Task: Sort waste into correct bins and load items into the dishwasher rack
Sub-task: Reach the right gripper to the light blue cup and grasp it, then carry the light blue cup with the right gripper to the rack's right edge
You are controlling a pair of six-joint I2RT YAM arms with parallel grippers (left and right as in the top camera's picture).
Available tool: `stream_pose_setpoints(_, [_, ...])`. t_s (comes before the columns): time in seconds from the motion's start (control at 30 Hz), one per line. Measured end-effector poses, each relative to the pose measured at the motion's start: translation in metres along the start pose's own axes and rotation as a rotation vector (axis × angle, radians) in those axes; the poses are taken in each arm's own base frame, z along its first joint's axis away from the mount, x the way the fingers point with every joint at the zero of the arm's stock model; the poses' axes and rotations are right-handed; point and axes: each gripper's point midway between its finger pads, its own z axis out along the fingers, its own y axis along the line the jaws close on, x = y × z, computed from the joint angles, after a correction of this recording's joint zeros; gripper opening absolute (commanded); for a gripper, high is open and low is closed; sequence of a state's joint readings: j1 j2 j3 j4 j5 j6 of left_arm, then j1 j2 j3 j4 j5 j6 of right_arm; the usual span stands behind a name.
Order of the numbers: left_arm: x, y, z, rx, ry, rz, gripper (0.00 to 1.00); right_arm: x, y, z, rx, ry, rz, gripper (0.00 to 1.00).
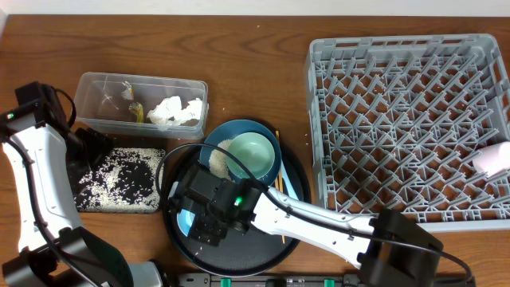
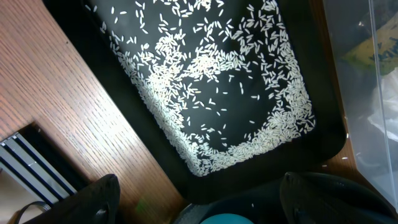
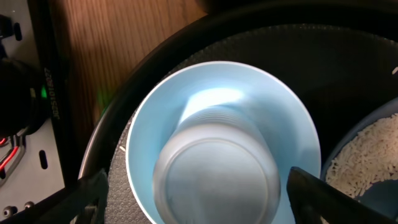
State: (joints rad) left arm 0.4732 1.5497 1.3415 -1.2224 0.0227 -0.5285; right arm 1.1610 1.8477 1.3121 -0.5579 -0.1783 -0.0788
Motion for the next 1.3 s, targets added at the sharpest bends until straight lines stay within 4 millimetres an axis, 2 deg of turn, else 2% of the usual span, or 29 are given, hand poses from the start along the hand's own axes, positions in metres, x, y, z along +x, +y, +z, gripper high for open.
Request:
stream_pose_setpoints(0.23, [0.000,0.000,0.000,0.000,0.000,0.000,0.84,0.003,-0.003,0.010,0.009,0.013,0.017,0.78])
stream_pose_setpoints(0.4, [0.000,0.000,0.000,0.000,0.000,0.000,0.84,0.011,-0.006,0.023,0.014,0.043,0.033,0.67])
stream_pose_setpoints(0.6, [0.000,0.000,0.000,0.000,0.000,0.000,0.84,0.007,-0.008,0.022,0.024,0.032,0.041,0.49])
stream_pose_setpoints(0.73, [0.000,0.000,0.000,0.000,0.000,0.000,0.84,0.007,-0.008,0.022,0.025,0.031,0.040,0.43])
stream_pose_setpoints(0.97, [0.000,0.000,0.000,0.000,0.000,0.000,0.84,0.006,-0.009,0.020,0.028,0.027,0.048,0.41])
stream_pose_setpoints(1.07, [0.000,0.000,0.000,0.000,-0.001,0.000,0.84,0.002,-0.011,0.012,0.027,0.009,0.058,0.41])
stream_pose_setpoints(1.13, [0.000,0.000,0.000,0.000,0.000,0.000,0.84,-0.006,-0.016,-0.002,0.033,-0.025,0.070,0.41])
stream_pose_setpoints(1.3, [0.000,0.000,0.000,0.000,0.000,0.000,0.84,-0.026,-0.040,-0.064,0.080,-0.152,0.117,0.41])
